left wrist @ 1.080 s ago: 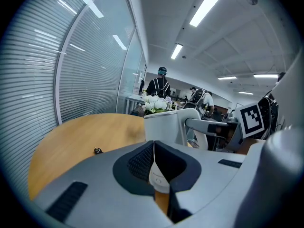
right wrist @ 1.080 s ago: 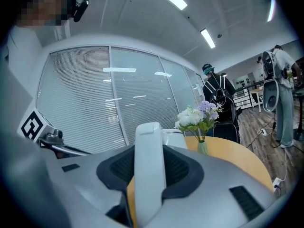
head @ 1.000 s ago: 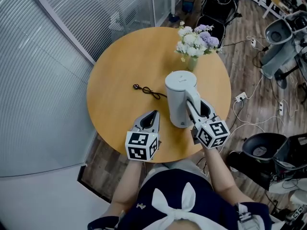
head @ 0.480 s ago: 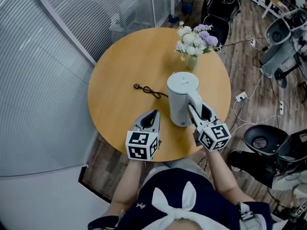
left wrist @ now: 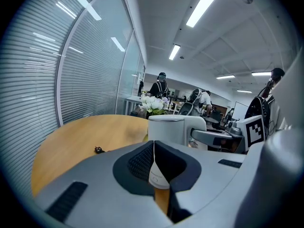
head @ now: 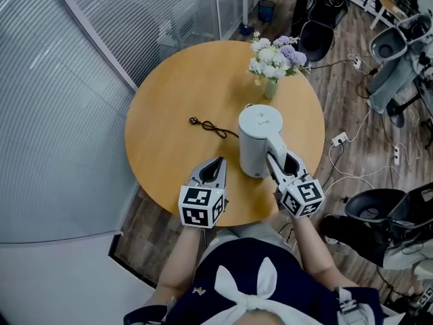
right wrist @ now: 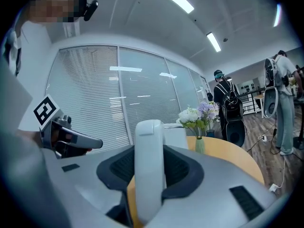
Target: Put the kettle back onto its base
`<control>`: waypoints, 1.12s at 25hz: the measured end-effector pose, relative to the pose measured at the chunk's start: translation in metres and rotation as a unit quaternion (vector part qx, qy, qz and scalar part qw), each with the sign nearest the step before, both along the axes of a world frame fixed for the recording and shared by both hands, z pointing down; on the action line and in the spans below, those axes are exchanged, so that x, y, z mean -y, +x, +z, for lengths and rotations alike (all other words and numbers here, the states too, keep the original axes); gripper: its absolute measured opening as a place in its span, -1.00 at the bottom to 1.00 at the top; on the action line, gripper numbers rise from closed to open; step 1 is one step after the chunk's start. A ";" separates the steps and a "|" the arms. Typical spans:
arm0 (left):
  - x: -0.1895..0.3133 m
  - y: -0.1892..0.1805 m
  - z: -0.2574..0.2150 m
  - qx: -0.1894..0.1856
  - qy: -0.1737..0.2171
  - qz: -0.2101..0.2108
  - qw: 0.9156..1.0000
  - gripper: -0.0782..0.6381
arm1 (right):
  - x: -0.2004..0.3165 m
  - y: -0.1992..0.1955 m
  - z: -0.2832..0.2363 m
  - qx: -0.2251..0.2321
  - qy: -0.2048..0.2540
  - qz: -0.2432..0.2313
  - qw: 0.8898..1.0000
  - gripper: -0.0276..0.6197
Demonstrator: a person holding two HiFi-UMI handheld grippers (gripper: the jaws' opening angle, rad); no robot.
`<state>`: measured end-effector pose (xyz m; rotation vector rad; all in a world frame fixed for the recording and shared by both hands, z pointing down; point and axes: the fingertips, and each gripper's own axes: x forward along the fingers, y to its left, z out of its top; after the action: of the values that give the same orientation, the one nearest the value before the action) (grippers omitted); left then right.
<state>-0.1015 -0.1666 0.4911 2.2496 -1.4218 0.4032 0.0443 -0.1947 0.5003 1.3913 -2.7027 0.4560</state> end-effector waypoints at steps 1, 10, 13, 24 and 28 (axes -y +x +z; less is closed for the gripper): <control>-0.001 0.000 0.000 0.000 0.000 0.000 1.000 -0.70 | -0.001 0.000 0.001 -0.003 0.000 -0.001 1.000 -0.45; -0.010 0.005 -0.001 0.002 0.002 0.004 1.000 -0.70 | -0.010 0.005 0.015 -0.018 -0.017 0.004 1.000 -0.49; -0.012 0.004 -0.002 0.002 0.002 0.003 1.000 -0.70 | -0.014 0.005 0.017 -0.027 -0.017 0.003 0.999 -0.49; -0.020 0.008 0.000 0.002 0.000 0.012 1.000 -0.70 | -0.032 0.005 0.025 -0.070 -0.017 0.018 0.997 -0.51; -0.024 0.008 -0.001 0.003 0.000 0.013 1.000 -0.70 | -0.041 0.008 0.029 -0.090 -0.014 0.027 0.995 -0.52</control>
<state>-0.0938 -0.1430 0.4902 2.2702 -1.3978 0.4177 0.0527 -0.1535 0.5290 1.4279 -2.5117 0.3514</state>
